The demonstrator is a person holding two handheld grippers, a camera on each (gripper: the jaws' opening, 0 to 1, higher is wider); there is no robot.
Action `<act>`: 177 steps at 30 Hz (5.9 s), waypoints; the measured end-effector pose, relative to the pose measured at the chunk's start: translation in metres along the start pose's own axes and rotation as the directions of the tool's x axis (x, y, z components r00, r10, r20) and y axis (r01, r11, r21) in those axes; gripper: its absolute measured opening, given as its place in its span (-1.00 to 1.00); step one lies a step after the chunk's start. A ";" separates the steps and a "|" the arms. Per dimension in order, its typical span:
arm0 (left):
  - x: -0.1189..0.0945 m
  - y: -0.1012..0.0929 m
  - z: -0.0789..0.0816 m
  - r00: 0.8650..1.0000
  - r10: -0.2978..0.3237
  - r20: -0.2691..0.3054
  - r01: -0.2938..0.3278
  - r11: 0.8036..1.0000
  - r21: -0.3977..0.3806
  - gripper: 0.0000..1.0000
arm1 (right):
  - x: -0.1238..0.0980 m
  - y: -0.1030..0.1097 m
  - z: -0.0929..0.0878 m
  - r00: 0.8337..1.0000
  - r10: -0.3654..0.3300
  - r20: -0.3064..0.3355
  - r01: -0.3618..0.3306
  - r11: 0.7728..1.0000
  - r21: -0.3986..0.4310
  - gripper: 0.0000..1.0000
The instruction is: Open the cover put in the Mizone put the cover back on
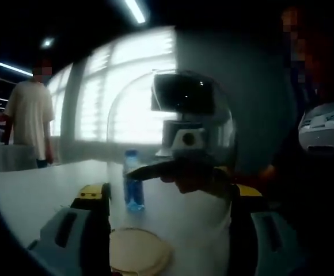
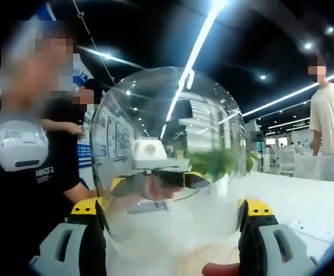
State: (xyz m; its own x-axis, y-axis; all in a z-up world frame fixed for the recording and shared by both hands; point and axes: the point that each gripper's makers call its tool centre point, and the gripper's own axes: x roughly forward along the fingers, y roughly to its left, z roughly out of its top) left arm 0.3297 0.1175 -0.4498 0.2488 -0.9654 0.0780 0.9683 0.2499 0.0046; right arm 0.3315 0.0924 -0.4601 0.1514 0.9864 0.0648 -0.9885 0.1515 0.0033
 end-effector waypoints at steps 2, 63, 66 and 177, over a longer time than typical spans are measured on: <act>0.000 -0.004 -0.002 1.000 0.000 0.000 0.000 1.000 -0.007 0.40 | -0.002 0.004 -0.002 1.000 -0.001 0.000 0.001 1.000 0.005 0.79; -0.022 -0.087 -0.047 0.999 0.035 -0.038 -0.036 0.999 -0.041 0.43 | -0.018 0.086 -0.047 0.999 0.016 -0.045 -0.016 1.000 0.015 0.79; -0.021 -0.087 -0.049 0.999 0.036 -0.035 -0.037 0.998 -0.049 0.43 | -0.019 0.085 -0.051 0.999 0.018 -0.043 -0.016 0.999 0.033 0.79; -0.082 -0.072 -0.044 0.966 0.253 0.049 -0.250 0.966 -0.065 -0.40 | -0.107 0.087 -0.040 0.984 -0.176 -0.012 0.175 0.984 -0.029 -0.30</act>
State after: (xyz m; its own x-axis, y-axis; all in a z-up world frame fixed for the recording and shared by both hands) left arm 0.2403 0.1754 -0.5008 0.4844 -0.8658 0.1254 0.8748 0.4778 -0.0802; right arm 0.2291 0.0024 -0.5064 0.3229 0.9450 0.0510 -0.9459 0.3240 -0.0142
